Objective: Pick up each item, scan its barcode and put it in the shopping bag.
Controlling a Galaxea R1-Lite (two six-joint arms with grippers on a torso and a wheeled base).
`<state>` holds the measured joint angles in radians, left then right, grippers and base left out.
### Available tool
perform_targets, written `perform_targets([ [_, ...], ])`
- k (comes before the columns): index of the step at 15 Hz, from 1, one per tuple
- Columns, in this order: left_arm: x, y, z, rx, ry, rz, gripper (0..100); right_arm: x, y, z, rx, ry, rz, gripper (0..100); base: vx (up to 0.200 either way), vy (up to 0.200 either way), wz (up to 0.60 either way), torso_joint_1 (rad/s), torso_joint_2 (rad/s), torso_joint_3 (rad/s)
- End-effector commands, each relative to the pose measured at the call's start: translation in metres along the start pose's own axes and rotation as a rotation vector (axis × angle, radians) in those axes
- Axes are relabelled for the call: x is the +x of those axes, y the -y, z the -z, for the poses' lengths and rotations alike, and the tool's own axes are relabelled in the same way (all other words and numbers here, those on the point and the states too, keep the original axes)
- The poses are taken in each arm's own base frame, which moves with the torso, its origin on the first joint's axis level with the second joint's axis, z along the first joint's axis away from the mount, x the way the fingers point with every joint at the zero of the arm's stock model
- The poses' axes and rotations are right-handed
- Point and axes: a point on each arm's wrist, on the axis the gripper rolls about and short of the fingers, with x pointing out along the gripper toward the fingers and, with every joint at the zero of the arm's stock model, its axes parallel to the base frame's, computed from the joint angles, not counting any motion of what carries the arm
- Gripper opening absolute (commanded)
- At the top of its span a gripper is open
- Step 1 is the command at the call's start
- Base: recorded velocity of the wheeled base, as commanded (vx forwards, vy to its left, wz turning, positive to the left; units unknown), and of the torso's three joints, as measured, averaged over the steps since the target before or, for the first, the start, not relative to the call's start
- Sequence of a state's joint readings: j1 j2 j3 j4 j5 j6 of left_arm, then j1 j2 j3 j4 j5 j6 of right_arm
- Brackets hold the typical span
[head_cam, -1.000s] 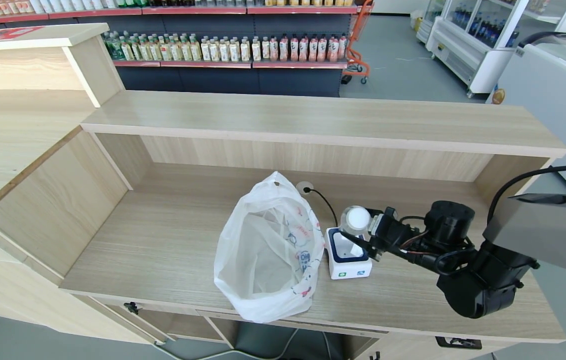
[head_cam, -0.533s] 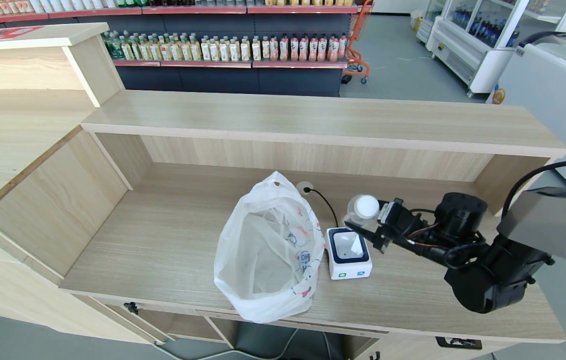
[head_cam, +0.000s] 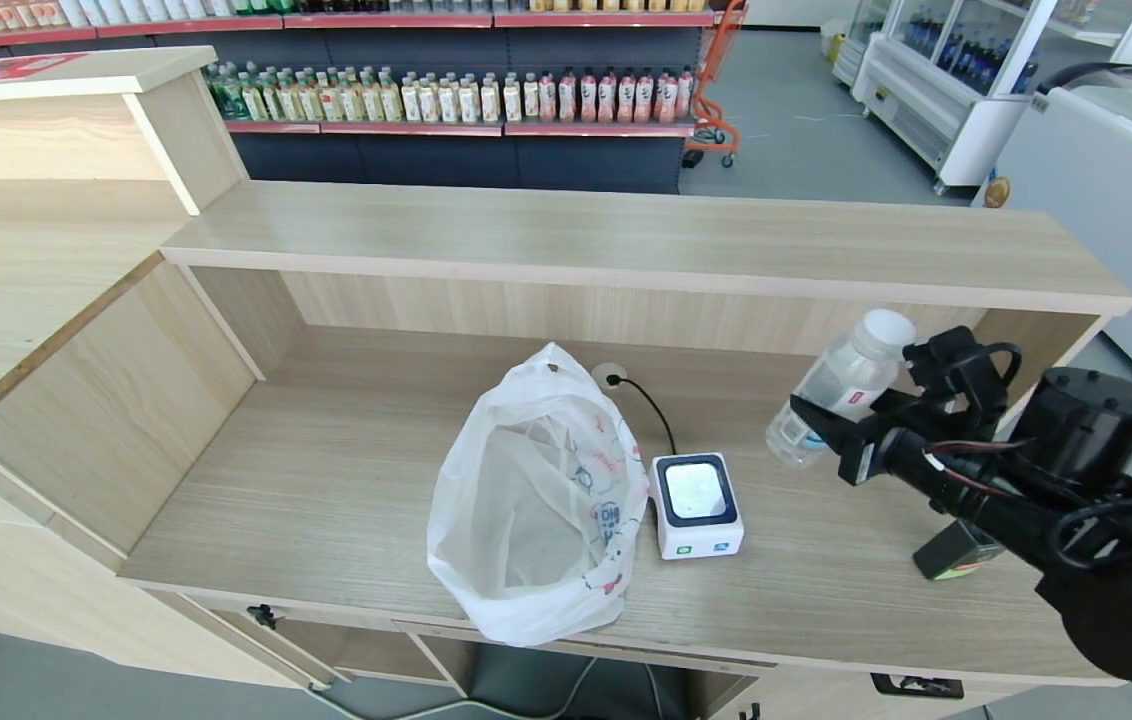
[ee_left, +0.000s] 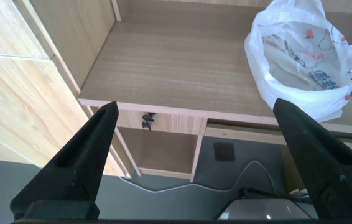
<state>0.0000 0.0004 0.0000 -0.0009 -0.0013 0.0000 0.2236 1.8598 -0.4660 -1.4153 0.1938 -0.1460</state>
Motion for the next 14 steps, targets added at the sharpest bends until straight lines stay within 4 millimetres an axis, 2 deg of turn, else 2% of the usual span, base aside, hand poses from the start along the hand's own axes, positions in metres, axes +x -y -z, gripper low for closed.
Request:
perform_targets([
  [1,0.0,0.0,0.0,0.0,0.003,0.0,100,-0.025,-0.017,-0.011,0.078,-0.001,-0.006,0,0.0,0.0,0.0,0.0,0.0,0.0],
  [4,0.0,0.0,0.0,0.0,0.0,0.0,100,-0.016,-0.034,-0.009,0.157,-0.025,-0.049,0,0.0,0.2,0.0,-0.007,0.0,0.006],
  [7,0.0,0.0,0.0,0.0,0.0,0.0,100,0.004,-0.067,-0.003,0.221,-0.1,-0.136,0,0.0,0.2,0.0,0.014,0.01,-0.001],
  [8,0.0,0.0,0.0,0.002,0.001,0.0,100,0.007,-0.072,0.002,0.22,-0.116,-0.152,0,0.0,0.0,0.0,0.0,0.0,0.0],
  [10,0.0,0.0,0.0,0.002,0.001,0.0,100,0.037,-0.09,0.015,0.204,-0.109,-0.19,0,0.0,0.0,0.0,0.0,0.0,0.0],
  [12,0.0,0.0,0.0,0.002,0.001,0.0,100,0.057,-0.095,0.024,0.169,-0.099,-0.199,0,0.0,0.0,0.0,0.0,0.0,0.0],
  [13,0.0,0.0,0.0,0.002,0.001,0.0,100,0.074,-0.102,0.033,0.133,-0.093,-0.209,0,0.0,0.0,0.0,0.0,0.0,0.0],
  [14,0.0,0.0,0.0,0.002,0.001,0.0,100,0.08,-0.111,0.039,0.123,-0.098,-0.23,0,0.0,0.0,0.0,0.0,0.0,0.0],
])
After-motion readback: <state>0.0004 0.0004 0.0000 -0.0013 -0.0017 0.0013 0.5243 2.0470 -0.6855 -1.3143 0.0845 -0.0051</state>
